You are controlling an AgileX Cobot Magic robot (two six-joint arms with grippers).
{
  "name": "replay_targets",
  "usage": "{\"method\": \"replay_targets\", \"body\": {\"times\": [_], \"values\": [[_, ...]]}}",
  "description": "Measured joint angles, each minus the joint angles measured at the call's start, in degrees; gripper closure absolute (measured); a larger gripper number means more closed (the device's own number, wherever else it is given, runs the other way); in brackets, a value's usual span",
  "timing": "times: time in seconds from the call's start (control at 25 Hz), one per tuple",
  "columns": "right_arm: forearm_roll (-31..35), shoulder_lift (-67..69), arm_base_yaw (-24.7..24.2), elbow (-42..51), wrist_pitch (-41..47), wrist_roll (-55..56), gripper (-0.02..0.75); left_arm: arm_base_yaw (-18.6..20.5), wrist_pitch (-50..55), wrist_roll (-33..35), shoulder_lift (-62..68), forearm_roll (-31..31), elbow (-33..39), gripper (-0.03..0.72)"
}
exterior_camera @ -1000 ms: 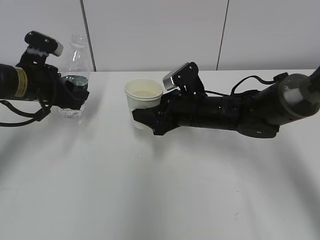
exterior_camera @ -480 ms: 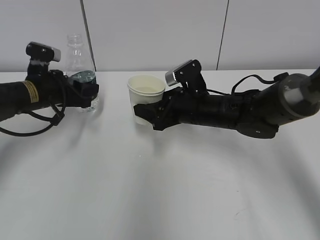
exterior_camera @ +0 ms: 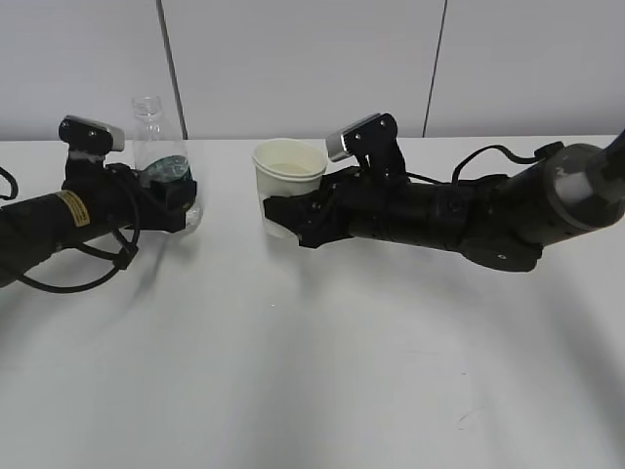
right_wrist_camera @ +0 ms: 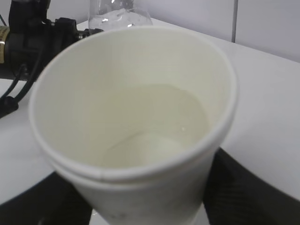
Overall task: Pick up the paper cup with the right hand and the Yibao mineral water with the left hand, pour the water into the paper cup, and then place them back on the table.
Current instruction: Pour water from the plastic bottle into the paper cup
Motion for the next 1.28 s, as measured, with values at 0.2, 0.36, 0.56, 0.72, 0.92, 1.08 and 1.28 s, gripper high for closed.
{"method": "replay_targets", "body": {"times": [0.2,0.36,0.56,0.72,0.92,1.08,1.28], "values": [[0.8,0.0,0.0,0.0,0.0,0.0,0.246,0.0,0.5,0.7,1.0,-0.2,0.0,0.387],[2.0,0.0,-0.1,0.0,0.0,0.0,0.246,0.0,0.7,1.0,1.0,-0.2,0.0,0.387],[3.5,0.0,-0.1,0.0,2.4,-1.6,0.246,0.0,1.1,1.1,1.0,0.0,-0.1,0.387],[5.6,0.0,-0.1,0.0,5.1,-2.2,0.246,0.0,1.2,1.1,1.0,0.1,-0.1,0.387],[6.1,0.0,-0.1,0.0,5.6,-2.3,0.246,0.0,1.4,1.1,1.0,0.1,-0.2,0.387],[6.4,0.0,-0.1,0.0,5.8,-2.5,0.246,0.0,1.8,1.1,1.0,0.1,-0.4,0.387],[9.6,0.0,-0.7,0.0,6.8,-5.2,0.246,0.0,1.8,1.1,1.0,0.1,-0.4,0.387]]}}
